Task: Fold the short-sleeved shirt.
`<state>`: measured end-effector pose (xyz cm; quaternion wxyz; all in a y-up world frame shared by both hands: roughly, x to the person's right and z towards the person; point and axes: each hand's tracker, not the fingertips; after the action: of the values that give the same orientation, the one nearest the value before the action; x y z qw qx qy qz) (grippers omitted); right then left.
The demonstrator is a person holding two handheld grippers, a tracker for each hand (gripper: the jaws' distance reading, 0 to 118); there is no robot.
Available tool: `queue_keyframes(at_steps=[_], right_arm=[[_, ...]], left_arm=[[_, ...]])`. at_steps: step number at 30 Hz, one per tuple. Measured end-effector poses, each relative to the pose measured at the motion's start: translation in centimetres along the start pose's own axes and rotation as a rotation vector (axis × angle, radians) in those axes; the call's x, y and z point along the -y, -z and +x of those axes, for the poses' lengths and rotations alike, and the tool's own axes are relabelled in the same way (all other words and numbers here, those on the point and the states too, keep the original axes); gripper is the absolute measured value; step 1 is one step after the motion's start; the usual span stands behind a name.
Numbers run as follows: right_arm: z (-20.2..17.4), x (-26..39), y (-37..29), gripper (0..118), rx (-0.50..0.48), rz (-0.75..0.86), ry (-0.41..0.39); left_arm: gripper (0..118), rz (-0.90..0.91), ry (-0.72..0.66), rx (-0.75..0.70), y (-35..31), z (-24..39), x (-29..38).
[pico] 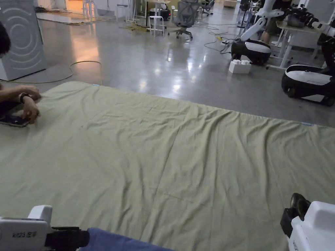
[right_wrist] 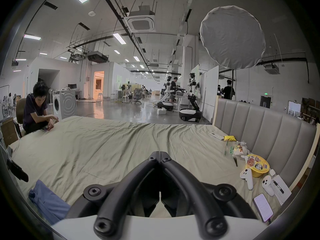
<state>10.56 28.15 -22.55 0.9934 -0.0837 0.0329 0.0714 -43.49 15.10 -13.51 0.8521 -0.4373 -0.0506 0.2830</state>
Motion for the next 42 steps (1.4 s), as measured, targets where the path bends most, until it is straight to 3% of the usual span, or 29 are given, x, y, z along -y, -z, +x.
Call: queue_keyframes(at_steps=[6,10,15,17,19,21,32,42], right_arm=[[0.0,0.5,-0.1,1,0.005,-0.019,-0.017],[0.2,0.6,-0.1,1,0.018,-0.031,-0.012],[0.2,0.9,0.0,1,0.027,-0.044,0.005],[0.0,0.9,0.2,1,0.028,-0.051,0.008],[-0.2,0.9,0.2,1,0.026,-0.049,0.004],[-0.4,0.8,0.2,1,0.023,-0.049,0.002],[-0.1,0.8,0.4,1,0.019,-0.048,-0.006],[0.2,0.7,0.7,1,0.007,-0.038,-0.002]], left_arm=[[73,-0.142,-0.204,0.178,3.9,-3.4,1.4],[73,-0.063,-0.335,0.338,3.9,-4.4,1.9],[67,-0.060,-0.333,0.404,5.3,-4.3,2.6],[52,-0.071,-0.318,0.396,5.7,-3.9,2.8],[24,-0.092,-0.300,0.350,6.2,-3.5,2.9],[15,-0.087,-0.299,0.345,6.4,-3.3,3.1],[9,-0.021,-0.217,0.282,3.7,-1.3,1.4],[9,0.078,-0.123,0.115,-3.4,-1.8,-1.1]])
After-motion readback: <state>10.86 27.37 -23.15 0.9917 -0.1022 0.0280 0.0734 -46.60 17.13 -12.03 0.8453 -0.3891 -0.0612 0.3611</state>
